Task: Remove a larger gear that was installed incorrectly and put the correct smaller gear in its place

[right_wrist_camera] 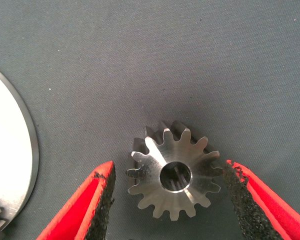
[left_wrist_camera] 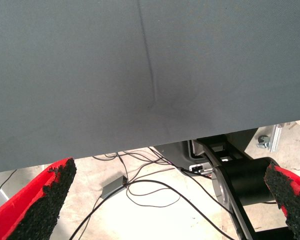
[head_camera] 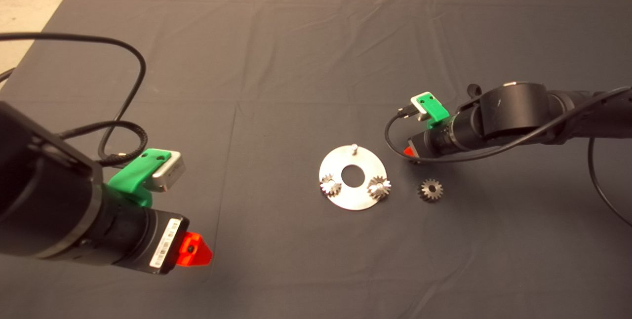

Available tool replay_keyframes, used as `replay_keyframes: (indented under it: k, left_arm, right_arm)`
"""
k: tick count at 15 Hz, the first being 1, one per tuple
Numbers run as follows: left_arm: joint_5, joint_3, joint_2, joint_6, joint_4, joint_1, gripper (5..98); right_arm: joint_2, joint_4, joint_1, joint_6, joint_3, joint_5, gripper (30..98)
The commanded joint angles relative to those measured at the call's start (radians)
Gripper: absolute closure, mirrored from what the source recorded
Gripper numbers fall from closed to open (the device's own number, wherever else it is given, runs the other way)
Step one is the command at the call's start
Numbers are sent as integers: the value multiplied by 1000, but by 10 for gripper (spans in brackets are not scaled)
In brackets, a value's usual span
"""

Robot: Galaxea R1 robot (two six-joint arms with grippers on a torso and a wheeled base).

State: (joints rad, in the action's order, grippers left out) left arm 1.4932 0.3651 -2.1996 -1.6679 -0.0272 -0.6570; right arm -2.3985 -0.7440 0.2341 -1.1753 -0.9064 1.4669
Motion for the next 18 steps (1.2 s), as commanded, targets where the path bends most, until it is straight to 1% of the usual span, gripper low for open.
replay_keyframes:
  k: [1,5,7,9,10,12,13,14,15,16,17,18]
  left_arm:
    - [4,-13,2,-1,12,-7,58]
    - [4,-13,2,0,11,-7,58]
    - [6,-13,4,0,10,-6,58]
    - [6,-13,8,0,12,-3,58]
    - [7,-11,8,1,10,-3,58]
    - [12,-11,8,4,10,-3,58]
    - [13,-13,7,4,10,1,58]
    - [13,-13,7,2,10,25,58]
    - [13,-12,7,0,10,52,58]
    - [13,-11,8,-1,10,63,58]
    - [12,-11,13,-1,10,66,58]
    - [12,-11,29,0,10,66,58]
  right_arm:
    - [35,-10,71,-37,100,3,711]
    - [128,102,149,-43,221,6,711]
    - [178,134,173,-40,286,6,668]
    - [192,171,182,-35,330,10,651]
    - [194,192,182,-33,347,12,624]
    - [201,206,180,-29,390,12,613]
    - [204,206,180,-23,393,12,575]
    - [209,206,180,-12,394,13,565]
    - [216,206,180,32,396,15,564]
    - [232,206,180,83,397,15,562]
    - [269,206,180,142,397,10,523]
    - [288,206,180,179,397,6,515]
